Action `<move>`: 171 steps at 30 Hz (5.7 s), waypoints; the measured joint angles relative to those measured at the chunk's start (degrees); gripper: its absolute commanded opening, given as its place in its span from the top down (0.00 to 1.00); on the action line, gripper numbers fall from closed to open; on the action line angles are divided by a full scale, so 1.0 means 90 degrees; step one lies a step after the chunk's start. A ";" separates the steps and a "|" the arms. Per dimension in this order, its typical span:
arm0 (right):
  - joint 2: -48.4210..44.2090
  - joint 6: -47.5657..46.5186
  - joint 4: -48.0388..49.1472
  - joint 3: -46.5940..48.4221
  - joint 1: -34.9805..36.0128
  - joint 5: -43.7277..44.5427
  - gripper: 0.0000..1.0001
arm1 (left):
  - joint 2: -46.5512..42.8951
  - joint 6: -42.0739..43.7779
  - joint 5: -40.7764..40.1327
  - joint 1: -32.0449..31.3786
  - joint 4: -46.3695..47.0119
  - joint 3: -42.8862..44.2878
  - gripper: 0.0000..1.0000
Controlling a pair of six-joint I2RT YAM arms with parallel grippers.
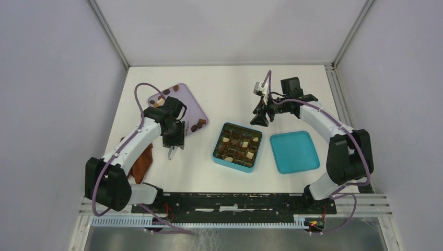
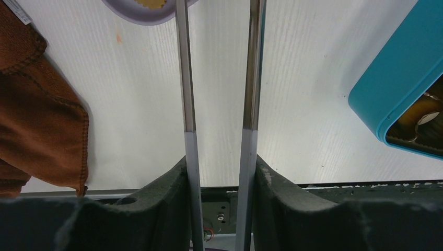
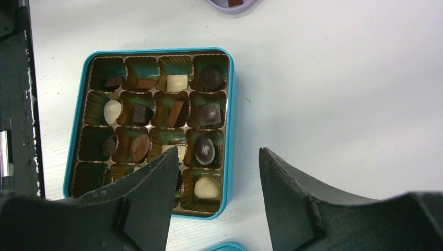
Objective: Pack the chocolate
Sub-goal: Pick up the fake chocolate from the plate, then place the fake chocolate in the packing box.
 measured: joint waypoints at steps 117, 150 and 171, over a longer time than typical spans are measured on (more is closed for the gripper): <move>0.1307 -0.0505 0.0134 0.0002 0.1316 0.2684 0.96 | -0.2620 -0.0486 0.2140 -0.0039 0.0714 -0.0792 0.98; -0.1287 -0.0556 0.0369 -0.0240 0.1321 0.3621 1.00 | -0.2057 -0.1333 0.2327 -0.3905 0.3524 -0.1324 0.98; -0.1664 -0.0707 0.0379 -0.0444 0.1309 0.4150 1.00 | -0.2086 -0.0891 0.1426 -0.4335 0.2946 -0.0954 0.98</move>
